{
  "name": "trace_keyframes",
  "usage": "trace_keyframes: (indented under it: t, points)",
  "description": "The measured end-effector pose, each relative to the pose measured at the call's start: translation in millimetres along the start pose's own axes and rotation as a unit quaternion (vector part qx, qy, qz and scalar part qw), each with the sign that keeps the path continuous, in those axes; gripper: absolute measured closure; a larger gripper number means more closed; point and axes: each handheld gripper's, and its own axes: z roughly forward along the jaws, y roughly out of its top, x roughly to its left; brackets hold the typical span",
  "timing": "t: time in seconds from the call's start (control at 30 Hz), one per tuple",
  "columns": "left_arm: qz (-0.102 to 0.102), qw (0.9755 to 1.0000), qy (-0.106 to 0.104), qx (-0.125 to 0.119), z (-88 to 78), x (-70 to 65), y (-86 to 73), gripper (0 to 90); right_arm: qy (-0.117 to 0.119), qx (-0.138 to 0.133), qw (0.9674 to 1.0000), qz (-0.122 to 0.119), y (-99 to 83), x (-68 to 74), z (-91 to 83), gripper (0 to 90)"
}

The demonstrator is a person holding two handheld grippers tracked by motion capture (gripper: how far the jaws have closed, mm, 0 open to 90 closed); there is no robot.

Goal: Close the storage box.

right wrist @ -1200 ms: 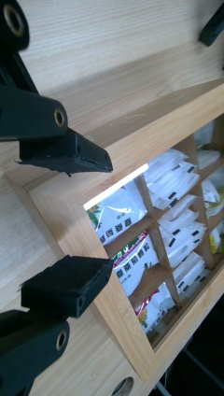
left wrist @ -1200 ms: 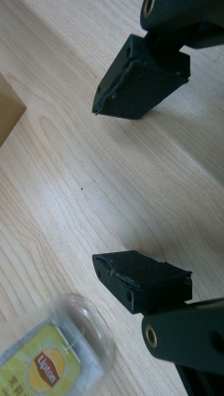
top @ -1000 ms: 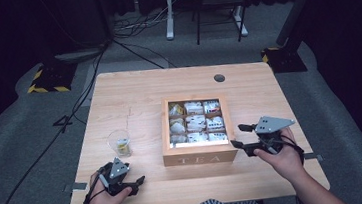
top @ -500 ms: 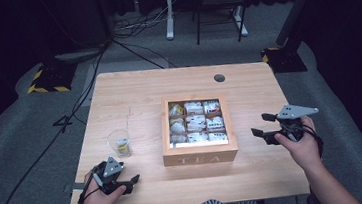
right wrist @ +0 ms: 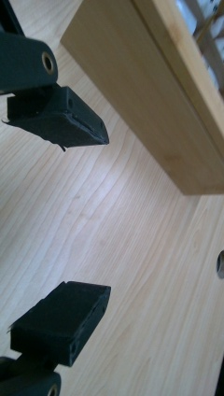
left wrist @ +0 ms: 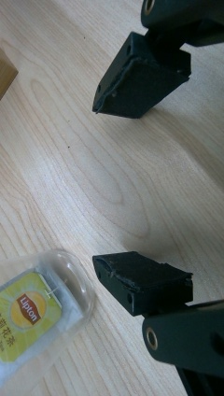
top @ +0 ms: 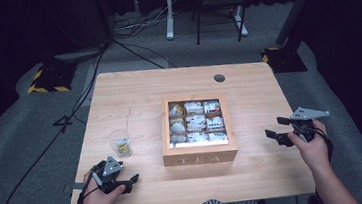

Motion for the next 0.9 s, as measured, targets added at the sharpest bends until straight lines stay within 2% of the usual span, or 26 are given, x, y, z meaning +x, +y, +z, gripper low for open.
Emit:
trace_keyframes:
  t: [0.1,0.13,0.37,0.53,0.63,0.9]
  points:
    - [-0.004,1.0000,-0.002,0.000,-0.2,0.3,-0.1,23.2,-0.002,0.003,1.0000,0.008,-6.7,-4.9,1.6,22.5]
    - [-0.005,1.0000,-0.001,0.000,-0.4,1.0,-0.3,23.2,-0.002,0.012,0.9998,0.014,-13.4,-9.0,4.6,22.0]
    - [-0.002,1.0000,0.003,0.001,-2.2,3.4,-1.9,23.2,-0.003,0.031,0.9994,0.014,-28.9,-18.8,16.8,19.3]
    - [-0.001,1.0000,0.005,0.001,-2.2,4.0,-1.8,22.7,-0.004,0.040,0.9990,0.018,-34.9,-19.7,22.8,19.0]
    - [-0.006,1.0000,0.001,0.002,-0.8,4.4,-1.2,20.9,-0.011,0.045,0.9986,0.028,-42.3,-20.1,27.1,18.9]
    - [-0.001,1.0000,0.003,0.004,0.0,5.2,0.0,19.2,-0.023,0.065,0.9974,0.021,-50.8,-16.8,33.0,17.1]
